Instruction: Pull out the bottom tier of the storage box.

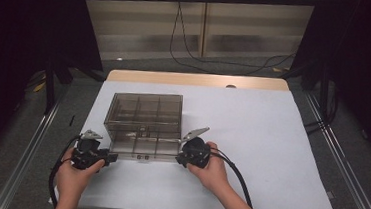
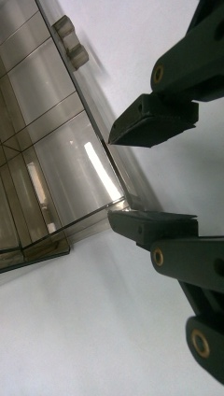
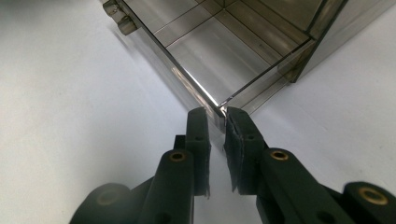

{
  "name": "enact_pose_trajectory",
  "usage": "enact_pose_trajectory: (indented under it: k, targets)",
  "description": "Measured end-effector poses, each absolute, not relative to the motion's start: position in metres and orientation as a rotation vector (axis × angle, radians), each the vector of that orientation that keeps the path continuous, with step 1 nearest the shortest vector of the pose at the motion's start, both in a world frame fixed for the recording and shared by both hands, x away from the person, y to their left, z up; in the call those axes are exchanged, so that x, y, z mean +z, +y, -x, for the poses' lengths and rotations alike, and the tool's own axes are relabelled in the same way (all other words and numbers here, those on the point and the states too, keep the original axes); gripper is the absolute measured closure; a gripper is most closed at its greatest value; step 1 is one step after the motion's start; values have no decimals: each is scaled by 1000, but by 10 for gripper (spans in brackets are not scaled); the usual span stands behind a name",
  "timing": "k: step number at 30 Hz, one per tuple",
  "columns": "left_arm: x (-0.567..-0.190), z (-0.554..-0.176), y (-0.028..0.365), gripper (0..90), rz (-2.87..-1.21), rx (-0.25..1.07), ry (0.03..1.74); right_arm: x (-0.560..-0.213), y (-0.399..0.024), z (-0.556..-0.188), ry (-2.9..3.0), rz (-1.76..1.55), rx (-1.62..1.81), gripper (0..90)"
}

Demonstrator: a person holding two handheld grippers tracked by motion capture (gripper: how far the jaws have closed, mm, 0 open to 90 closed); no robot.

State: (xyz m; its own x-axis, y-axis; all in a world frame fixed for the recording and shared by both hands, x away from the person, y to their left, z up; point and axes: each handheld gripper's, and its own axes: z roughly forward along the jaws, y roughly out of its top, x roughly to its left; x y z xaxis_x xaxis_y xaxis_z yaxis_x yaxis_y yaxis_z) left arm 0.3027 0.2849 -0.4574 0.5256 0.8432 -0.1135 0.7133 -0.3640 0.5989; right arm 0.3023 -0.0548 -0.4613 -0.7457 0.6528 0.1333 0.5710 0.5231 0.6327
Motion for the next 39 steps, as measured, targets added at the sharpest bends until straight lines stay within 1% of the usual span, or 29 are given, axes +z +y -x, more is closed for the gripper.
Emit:
enact_pose_trajectory:
  k: [39]
  targets:
    - [-457,-295,285,582,-2171,265,1262,-459,-56,-299,2659,-1061,1013,793]
